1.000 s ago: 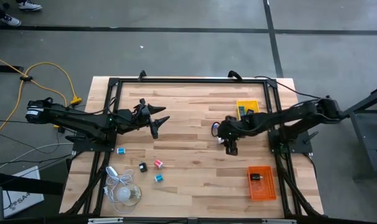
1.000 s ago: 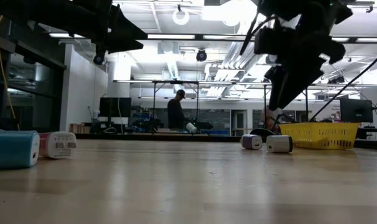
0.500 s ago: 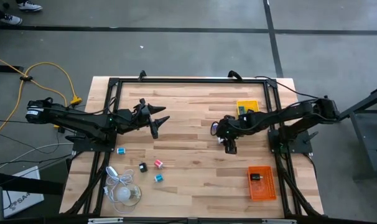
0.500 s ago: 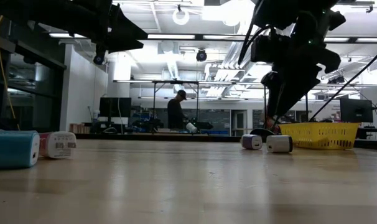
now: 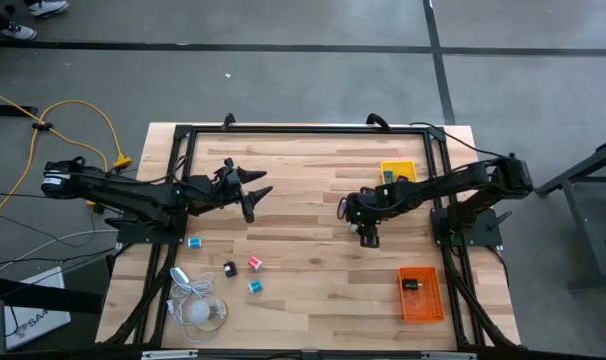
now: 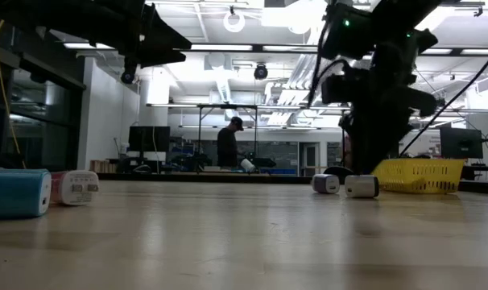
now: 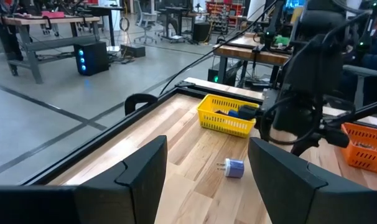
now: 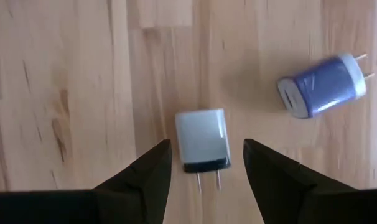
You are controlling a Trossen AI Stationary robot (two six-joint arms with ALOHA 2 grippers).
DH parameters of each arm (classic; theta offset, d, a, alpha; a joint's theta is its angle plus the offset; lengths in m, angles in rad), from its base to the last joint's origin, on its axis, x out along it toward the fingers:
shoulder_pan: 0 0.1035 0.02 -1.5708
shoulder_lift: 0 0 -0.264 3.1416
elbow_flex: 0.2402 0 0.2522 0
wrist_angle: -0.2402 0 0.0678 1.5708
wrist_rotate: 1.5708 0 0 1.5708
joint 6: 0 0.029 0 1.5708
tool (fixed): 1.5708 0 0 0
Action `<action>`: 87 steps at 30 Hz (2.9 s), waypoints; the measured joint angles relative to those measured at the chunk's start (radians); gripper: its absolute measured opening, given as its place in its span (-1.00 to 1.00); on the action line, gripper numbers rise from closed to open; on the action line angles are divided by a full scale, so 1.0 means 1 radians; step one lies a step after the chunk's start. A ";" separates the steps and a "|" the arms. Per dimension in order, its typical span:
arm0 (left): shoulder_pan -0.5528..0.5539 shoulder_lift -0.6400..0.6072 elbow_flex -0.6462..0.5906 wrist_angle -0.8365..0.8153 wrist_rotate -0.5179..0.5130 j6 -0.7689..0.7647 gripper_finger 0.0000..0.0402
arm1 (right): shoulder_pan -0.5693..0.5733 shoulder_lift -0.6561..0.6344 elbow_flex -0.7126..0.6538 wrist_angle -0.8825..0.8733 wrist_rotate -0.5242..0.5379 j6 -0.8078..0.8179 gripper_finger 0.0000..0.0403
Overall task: Pick & Place Office items
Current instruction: Put the white charger adapter into the orange bin
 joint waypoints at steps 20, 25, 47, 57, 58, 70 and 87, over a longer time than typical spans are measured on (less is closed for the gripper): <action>0.000 0.000 0.000 0.008 0.000 0.000 0.09 | -0.013 0.077 0.001 0.038 -0.057 -0.017 -0.07; 0.000 0.000 0.000 0.011 0.000 0.000 0.09 | -0.013 0.088 0.000 0.038 -0.065 -0.018 -0.07; 0.000 0.000 0.000 0.011 0.000 0.000 0.09 | -0.013 0.088 0.000 0.038 -0.065 -0.018 -0.33; 0.000 0.000 0.000 0.011 0.000 0.000 0.09 | -0.012 0.088 0.000 0.041 -0.083 -0.015 -0.34; 0.000 0.000 0.000 0.011 0.000 0.000 0.09 | -0.012 0.088 0.000 0.045 -0.083 -0.015 -0.34; 0.000 0.000 0.000 0.014 0.000 0.000 0.09 | 0.024 -0.013 0.051 -0.050 -0.072 0.001 -0.37; 0.000 0.000 0.000 0.045 0.000 0.000 0.09 | 0.312 -0.255 0.063 -0.233 0.068 0.177 -0.37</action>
